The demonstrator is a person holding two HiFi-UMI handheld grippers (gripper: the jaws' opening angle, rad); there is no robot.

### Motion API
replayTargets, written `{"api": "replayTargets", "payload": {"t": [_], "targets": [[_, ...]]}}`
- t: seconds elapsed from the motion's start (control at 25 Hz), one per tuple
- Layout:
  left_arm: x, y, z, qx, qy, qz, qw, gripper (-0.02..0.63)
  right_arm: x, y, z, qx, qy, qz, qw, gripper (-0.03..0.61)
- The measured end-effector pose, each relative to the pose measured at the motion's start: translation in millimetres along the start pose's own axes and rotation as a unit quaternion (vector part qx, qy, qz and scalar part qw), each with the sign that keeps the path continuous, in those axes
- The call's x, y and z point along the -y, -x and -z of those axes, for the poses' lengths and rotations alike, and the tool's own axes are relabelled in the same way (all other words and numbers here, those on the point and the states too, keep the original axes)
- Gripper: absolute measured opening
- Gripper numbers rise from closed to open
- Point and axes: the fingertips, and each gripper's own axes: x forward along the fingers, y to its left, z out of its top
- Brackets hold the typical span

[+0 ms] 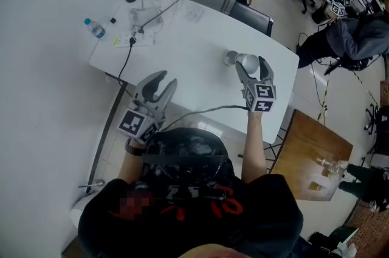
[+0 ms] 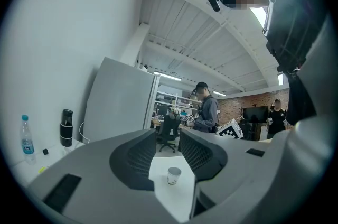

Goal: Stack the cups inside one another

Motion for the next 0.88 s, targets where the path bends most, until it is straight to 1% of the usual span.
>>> {"api": "replayTargets", "payload": {"t": [0.2,0.36,0.44,0.52,0.72,0.88], "targets": [[-5,-5,2,-0.005,-0.002,0.000,1.0000,0.149,9,-16,1,-0.020,-0.002,0.004,1.000,0.388],[-12,-8,-1,0.004,-0.007,-0.007,0.9999,0.149,14,-41,15,-0.048,-0.012,-0.006,0.999,0.388],[-16,-7,1,0.000,-0.006,-0.012,0.9999,0.149,17,-55,24,-0.059,-0.018,-0.012,0.998,0.388],[-19,-5,4,-0.010,-0.002,-0.014,0.9998,0.149,20,-71,34,-0.072,-0.023,-0.016,0.997,0.388],[-31,-3,0,-0.003,-0.005,-0.027,0.9996,0.149,29,-103,70,-0.121,-0.031,-0.022,0.992,0.388],[-40,4,1,-0.001,0.005,-0.045,0.9990,0.149,30,-119,96,-0.148,-0.027,-0.025,0.988,0.388]]}}
